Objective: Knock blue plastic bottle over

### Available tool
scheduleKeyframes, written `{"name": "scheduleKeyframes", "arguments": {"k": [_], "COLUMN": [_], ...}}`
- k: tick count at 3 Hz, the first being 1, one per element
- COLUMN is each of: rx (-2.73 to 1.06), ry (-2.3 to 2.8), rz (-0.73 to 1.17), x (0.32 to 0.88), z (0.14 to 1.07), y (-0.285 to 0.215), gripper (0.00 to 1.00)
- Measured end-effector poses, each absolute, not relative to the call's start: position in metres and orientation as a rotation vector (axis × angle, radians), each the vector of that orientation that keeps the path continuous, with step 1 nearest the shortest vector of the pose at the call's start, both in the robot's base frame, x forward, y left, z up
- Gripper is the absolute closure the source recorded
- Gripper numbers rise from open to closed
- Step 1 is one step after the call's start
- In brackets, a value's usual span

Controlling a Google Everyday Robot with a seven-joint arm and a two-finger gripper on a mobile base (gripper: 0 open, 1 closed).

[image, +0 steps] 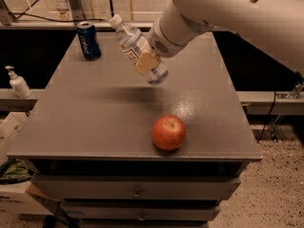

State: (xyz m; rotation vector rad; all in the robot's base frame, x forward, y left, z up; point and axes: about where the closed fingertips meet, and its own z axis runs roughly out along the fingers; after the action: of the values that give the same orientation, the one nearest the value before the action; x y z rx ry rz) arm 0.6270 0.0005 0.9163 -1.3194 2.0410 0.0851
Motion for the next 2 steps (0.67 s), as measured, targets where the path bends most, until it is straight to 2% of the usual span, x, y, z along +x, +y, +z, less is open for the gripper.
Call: {"name": "scheduleKeyframes", "arguments": {"k": [2], "rx": [-1.575], "ry": [2.198], "rz": [-0.084], "x": [0.613], "z": [0.885], "y": [-0.019], "gripper": [1.00]}}
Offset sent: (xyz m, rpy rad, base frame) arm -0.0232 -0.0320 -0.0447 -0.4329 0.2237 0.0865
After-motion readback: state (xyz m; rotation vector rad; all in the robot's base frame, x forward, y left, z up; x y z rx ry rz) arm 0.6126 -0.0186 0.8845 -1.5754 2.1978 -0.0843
